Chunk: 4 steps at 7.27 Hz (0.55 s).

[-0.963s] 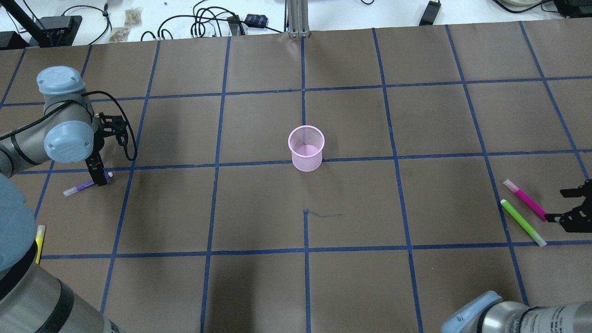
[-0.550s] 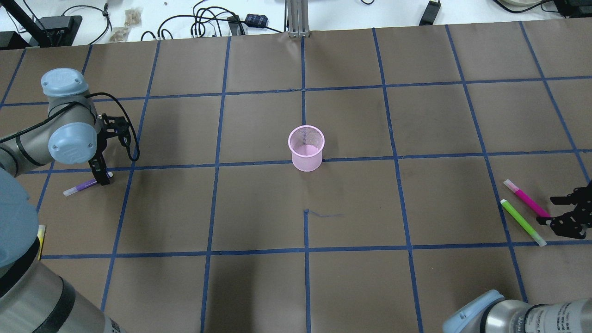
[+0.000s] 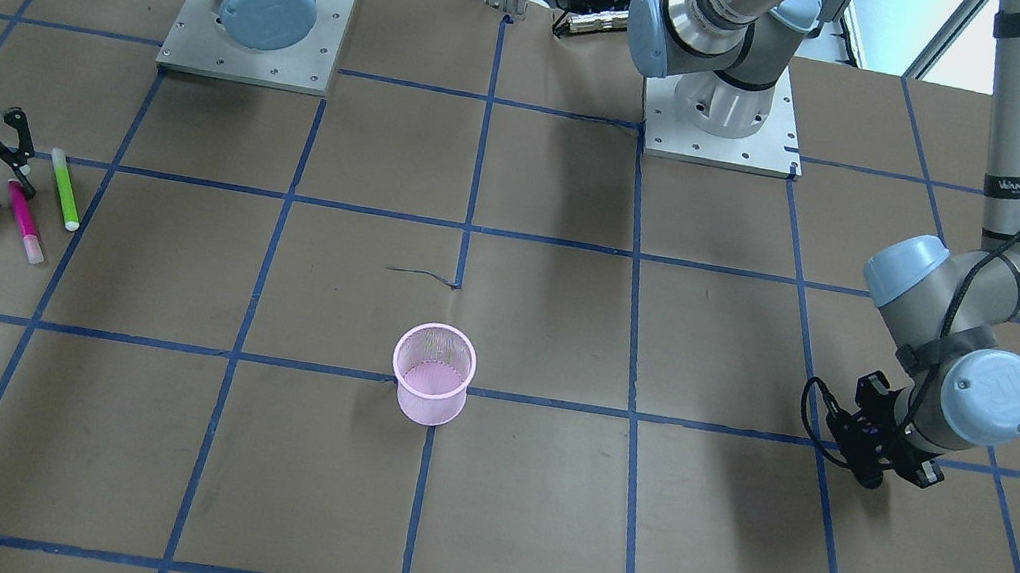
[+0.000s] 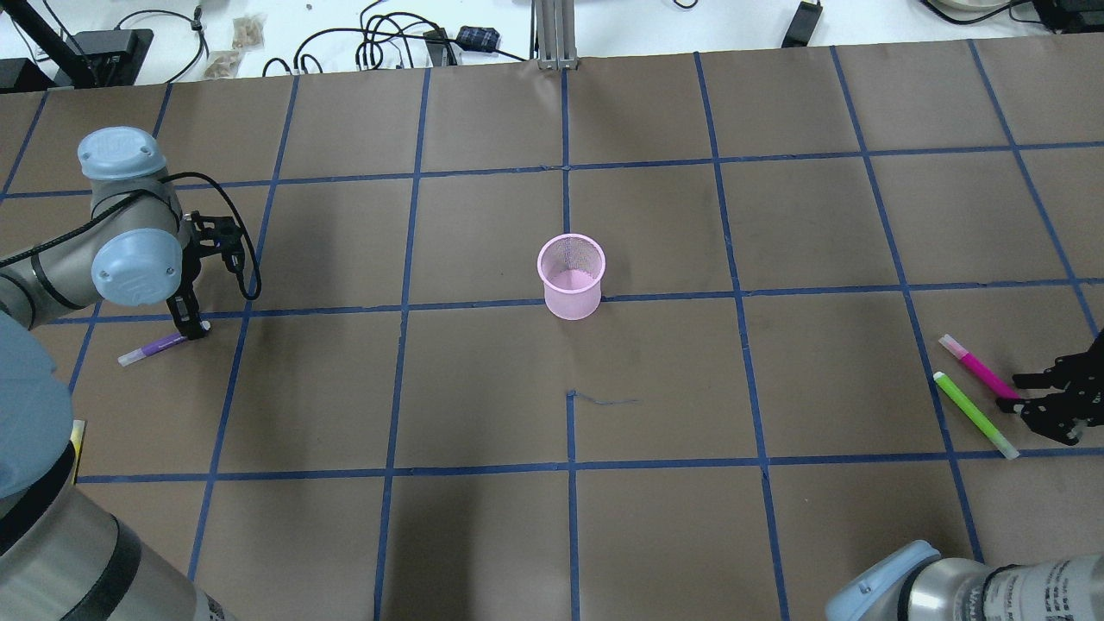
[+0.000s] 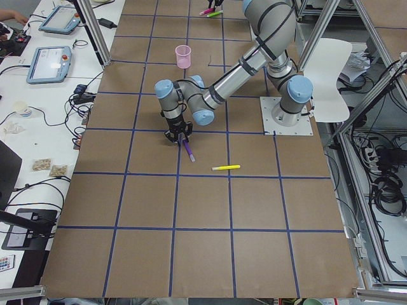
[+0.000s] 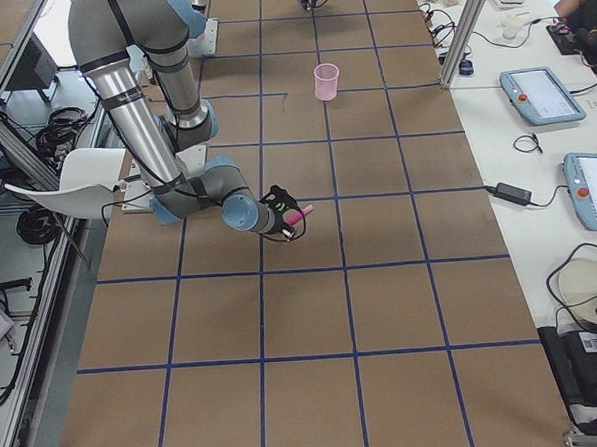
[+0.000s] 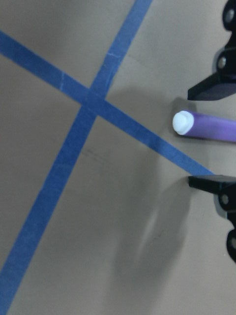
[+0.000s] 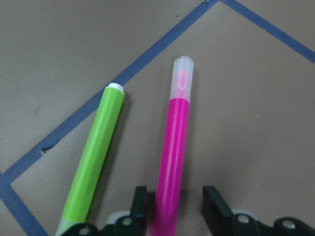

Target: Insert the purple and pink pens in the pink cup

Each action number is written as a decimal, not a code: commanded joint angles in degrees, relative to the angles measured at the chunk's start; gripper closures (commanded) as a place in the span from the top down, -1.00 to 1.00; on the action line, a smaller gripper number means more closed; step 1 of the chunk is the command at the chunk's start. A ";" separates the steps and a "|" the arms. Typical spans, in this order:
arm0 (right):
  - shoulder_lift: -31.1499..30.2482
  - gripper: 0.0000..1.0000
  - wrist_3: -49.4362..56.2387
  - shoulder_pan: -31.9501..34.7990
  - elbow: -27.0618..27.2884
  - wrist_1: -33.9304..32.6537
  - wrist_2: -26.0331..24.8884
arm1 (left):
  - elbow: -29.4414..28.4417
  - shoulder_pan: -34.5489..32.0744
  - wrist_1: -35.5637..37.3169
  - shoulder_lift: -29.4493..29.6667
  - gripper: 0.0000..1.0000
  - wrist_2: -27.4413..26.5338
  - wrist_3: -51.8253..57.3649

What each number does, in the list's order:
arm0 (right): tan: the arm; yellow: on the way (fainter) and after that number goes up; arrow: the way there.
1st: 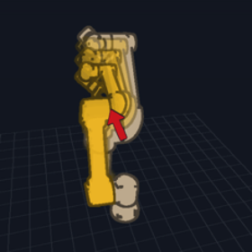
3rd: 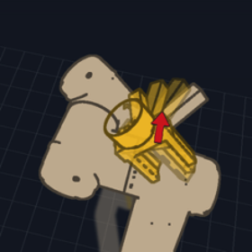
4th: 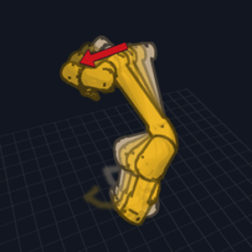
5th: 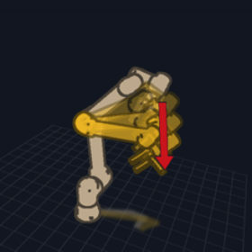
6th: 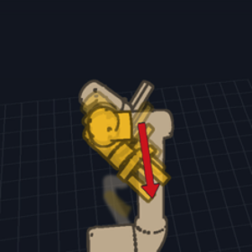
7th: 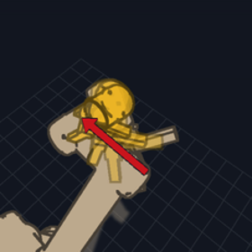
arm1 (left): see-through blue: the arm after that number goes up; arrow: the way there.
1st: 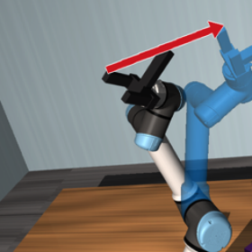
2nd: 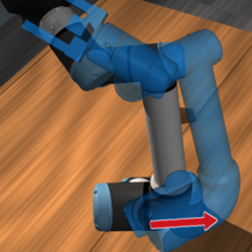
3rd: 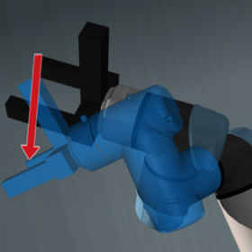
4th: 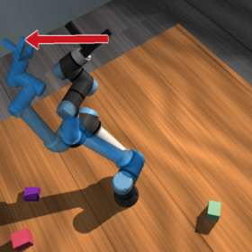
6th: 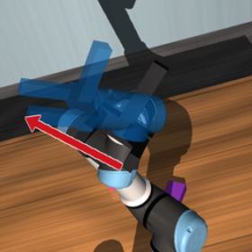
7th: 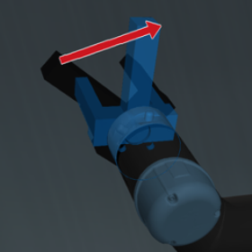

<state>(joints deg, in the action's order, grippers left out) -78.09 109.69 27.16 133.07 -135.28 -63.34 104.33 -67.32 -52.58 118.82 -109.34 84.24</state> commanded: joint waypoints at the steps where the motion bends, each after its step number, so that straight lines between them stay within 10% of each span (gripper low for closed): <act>1: 0.04 -0.75 -0.17 0.00 0.00 -0.33 -0.03 | 0.00 0.00 0.11 -0.08 -0.74 0.00 0.05; 4: -0.84 -0.94 -1.57 0.00 -0.52 -0.25 -0.12 | -0.79 -0.18 0.29 -1.04 -1.00 0.09 -0.04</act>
<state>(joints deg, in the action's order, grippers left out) -78.43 108.90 27.16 132.93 -135.50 -63.48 103.81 -67.39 -52.34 118.31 -109.31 84.25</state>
